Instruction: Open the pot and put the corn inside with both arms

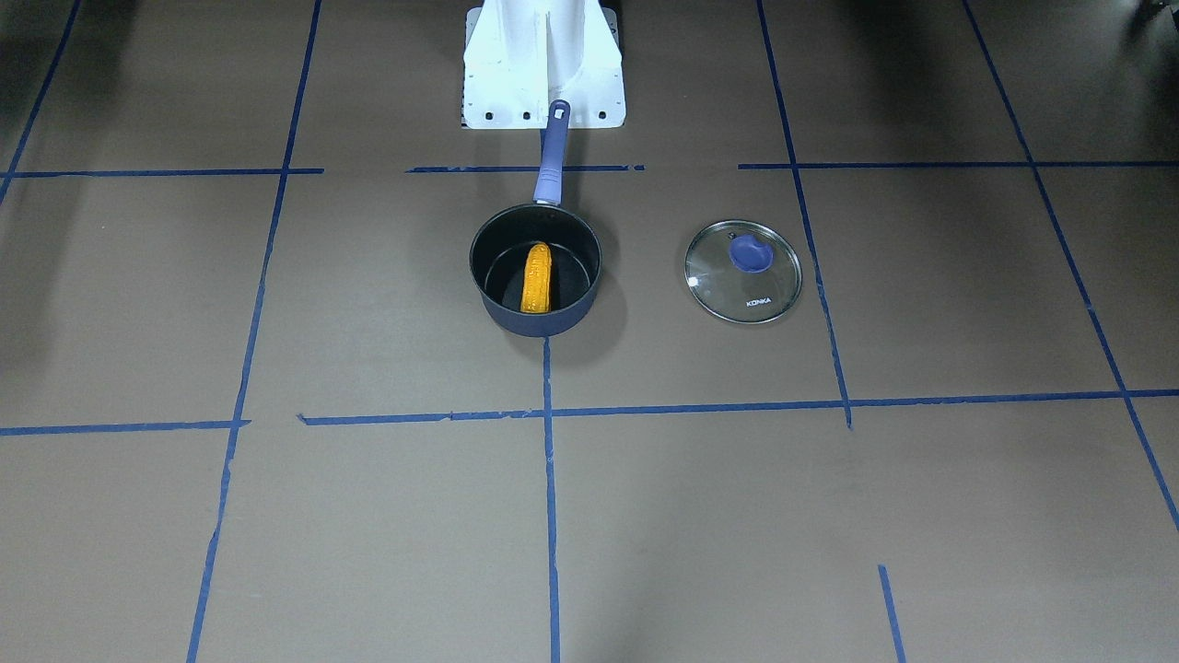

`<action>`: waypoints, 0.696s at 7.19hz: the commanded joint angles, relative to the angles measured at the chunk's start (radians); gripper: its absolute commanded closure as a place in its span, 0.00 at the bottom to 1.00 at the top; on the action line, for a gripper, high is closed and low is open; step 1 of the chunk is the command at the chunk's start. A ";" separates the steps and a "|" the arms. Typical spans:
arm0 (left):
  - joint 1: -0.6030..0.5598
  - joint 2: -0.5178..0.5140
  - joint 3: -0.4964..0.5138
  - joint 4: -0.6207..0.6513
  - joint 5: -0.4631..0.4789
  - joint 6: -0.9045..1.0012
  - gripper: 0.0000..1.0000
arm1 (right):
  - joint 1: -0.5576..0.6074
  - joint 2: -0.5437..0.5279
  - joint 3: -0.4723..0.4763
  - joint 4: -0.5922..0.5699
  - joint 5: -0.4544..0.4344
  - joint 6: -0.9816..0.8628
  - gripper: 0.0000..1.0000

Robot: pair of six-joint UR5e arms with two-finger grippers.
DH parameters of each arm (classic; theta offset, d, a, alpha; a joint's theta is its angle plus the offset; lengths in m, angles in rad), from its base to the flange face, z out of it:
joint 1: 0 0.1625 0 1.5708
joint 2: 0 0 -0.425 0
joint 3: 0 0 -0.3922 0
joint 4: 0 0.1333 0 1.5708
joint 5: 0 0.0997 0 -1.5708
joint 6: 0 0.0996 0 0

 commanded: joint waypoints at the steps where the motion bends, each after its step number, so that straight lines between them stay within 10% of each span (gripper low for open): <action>1: 0.000 0.000 0.001 0.000 0.001 0.000 0.00 | 0.000 0.000 -0.001 0.000 0.001 0.000 0.00; 5: 0.040 0.002 -0.004 0.000 0.002 0.000 0.00 | -0.002 0.000 -0.002 0.000 0.001 0.000 0.00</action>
